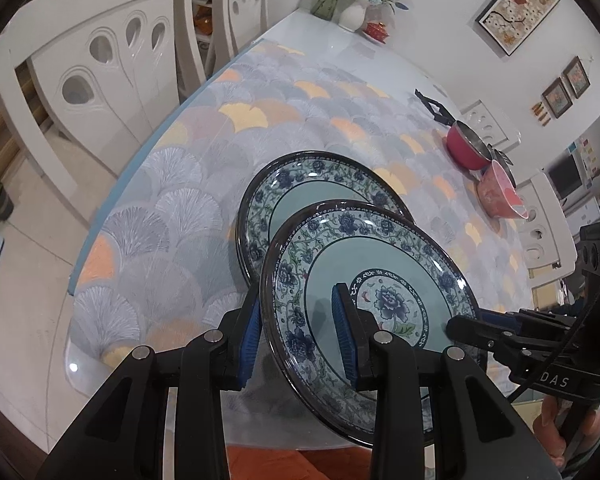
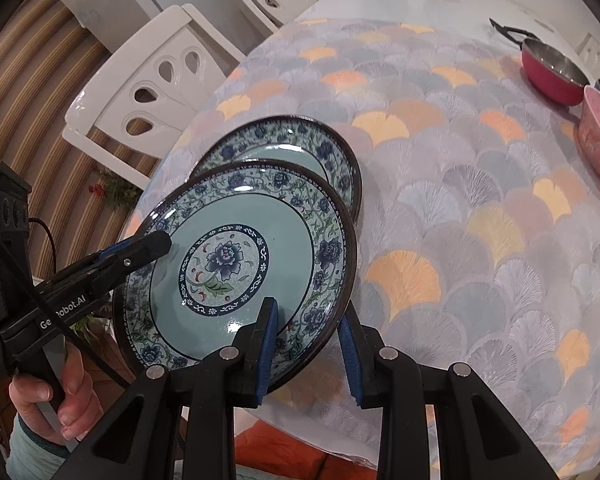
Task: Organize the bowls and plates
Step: 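Carry the held plate with the left tool toward the stacked plates, then lower the held plate onto the stacked plates with the left tool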
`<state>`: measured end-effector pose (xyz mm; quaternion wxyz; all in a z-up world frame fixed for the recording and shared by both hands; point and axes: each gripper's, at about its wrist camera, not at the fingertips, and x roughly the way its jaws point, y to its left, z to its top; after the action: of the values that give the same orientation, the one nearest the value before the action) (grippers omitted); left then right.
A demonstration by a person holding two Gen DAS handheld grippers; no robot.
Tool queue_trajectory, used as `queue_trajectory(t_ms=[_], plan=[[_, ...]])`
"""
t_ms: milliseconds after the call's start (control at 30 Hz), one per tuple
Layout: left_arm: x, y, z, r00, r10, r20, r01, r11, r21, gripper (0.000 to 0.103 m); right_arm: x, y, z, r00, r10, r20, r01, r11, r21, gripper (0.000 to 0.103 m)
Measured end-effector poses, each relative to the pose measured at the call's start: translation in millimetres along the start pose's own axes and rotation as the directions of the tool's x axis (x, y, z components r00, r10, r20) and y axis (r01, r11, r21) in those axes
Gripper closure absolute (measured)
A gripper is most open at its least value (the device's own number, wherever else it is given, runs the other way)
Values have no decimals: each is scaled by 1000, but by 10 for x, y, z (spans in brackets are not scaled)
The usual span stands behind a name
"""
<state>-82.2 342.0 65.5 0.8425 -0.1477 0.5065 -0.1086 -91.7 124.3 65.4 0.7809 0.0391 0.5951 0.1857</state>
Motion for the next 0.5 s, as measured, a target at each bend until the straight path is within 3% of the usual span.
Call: queue_trajectory(t_ms=[500], plan=[[205,108,140,1000,-8,-20,7,999,-32,72,209,-64,96,999,3,-52,0,999,46,73]])
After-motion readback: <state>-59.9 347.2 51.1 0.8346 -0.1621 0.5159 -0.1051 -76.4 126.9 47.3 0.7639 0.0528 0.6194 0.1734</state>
